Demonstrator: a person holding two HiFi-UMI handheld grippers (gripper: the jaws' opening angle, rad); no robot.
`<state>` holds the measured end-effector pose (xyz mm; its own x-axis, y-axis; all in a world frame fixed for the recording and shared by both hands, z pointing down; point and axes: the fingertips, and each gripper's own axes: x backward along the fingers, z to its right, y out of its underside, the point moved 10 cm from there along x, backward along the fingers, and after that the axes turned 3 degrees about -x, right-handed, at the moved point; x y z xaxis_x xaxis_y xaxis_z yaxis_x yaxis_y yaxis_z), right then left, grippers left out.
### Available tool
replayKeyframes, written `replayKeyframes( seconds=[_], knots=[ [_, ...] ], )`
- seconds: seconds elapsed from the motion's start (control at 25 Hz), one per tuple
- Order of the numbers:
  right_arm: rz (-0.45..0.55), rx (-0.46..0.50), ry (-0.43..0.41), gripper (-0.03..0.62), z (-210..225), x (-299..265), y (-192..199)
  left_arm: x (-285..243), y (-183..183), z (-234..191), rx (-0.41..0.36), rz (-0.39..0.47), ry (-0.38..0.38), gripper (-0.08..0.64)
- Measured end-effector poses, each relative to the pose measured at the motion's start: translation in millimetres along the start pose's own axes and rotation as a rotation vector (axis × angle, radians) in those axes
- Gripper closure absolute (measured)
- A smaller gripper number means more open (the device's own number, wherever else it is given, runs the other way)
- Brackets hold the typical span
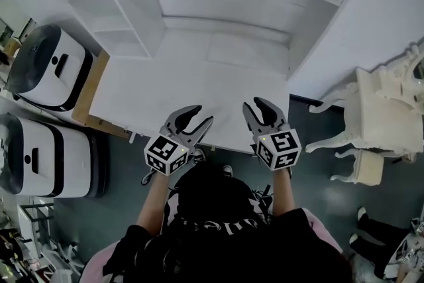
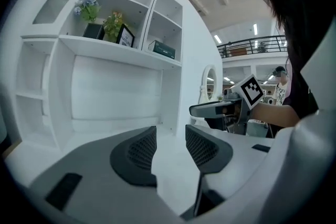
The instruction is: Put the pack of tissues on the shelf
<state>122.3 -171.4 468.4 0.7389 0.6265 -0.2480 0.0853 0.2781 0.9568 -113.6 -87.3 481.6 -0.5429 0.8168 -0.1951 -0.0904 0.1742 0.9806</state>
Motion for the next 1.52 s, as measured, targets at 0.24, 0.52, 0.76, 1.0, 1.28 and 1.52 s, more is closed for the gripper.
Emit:
replayKeyframes(
  seconds=[0.24,0.52,0.76,1.0,1.28,1.52],
  knots=[
    [-0.047,-0.020,-0.056,0.433,-23.8,-7.9,24.2,43.5,26.0,0.4,0.053,-0.033,-0.100,0.410],
    [-0.079,-0.024,-0.111,0.437,-74.6,-20.1,40.4,101.5,49.9,1.2,0.110,-0.042,-0.111,0.480],
    [-0.078,0.006,-0.163,0.444,-160.6,-16.2,53.3,187.8,69.2,8.7,0.114,-0.008,-0.134,0.503],
    [-0.080,0.014,-0.185,0.455,-235.6,1.3,73.1,257.6,88.9,14.8,0.139,0.009,-0.153,0.506],
    [-0.100,0.029,-0.180,0.492,-303.6,30.8,97.5,318.4,106.4,33.3,0.107,0.002,-0.127,0.506],
    [-0.101,0.056,-0.180,0.509,-340.2,50.8,104.1,352.9,114.7,44.8,0.120,0.027,-0.117,0.508]
  ],
)
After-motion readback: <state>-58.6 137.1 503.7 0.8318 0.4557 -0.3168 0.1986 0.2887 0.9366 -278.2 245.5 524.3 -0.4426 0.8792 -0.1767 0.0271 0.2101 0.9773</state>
